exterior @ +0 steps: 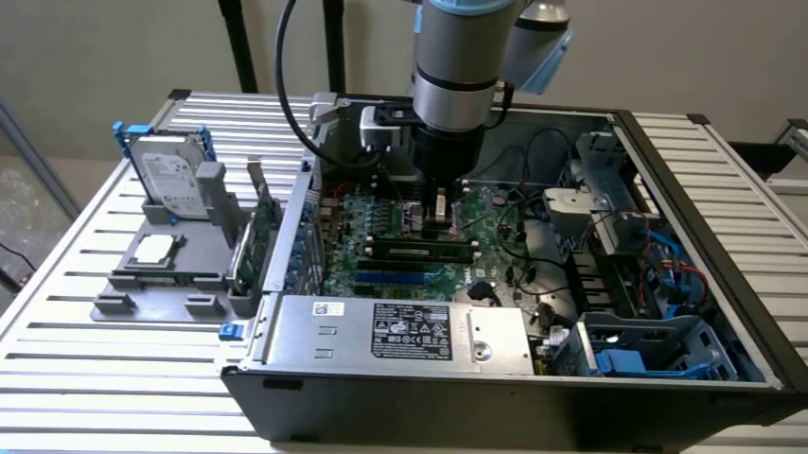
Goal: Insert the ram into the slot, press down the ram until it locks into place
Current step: 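Press down the ram until it locks into place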
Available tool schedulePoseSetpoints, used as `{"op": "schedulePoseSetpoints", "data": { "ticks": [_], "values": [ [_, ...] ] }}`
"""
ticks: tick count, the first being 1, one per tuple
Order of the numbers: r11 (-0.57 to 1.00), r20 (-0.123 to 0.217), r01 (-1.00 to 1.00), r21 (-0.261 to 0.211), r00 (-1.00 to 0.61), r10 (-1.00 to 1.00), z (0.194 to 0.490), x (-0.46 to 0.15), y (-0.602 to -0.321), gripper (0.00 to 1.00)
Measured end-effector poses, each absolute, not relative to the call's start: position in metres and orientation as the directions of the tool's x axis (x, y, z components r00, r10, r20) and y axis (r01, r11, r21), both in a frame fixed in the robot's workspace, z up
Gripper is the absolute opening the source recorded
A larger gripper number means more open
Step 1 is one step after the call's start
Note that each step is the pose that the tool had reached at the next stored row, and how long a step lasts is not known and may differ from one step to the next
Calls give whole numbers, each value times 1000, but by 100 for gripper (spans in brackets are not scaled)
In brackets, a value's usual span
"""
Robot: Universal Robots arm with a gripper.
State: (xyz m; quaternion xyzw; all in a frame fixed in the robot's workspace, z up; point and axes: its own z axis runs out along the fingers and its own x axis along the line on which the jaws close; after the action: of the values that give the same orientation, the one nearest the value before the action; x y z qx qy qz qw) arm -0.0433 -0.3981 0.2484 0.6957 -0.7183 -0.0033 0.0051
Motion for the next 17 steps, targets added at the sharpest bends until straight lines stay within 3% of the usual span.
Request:
{"op": "schedulePoseSetpoints", "data": {
  "ticks": [17],
  "values": [
    [32, 3, -999, 12, -32, -999, 231, -46, -394, 11]
  ]
}}
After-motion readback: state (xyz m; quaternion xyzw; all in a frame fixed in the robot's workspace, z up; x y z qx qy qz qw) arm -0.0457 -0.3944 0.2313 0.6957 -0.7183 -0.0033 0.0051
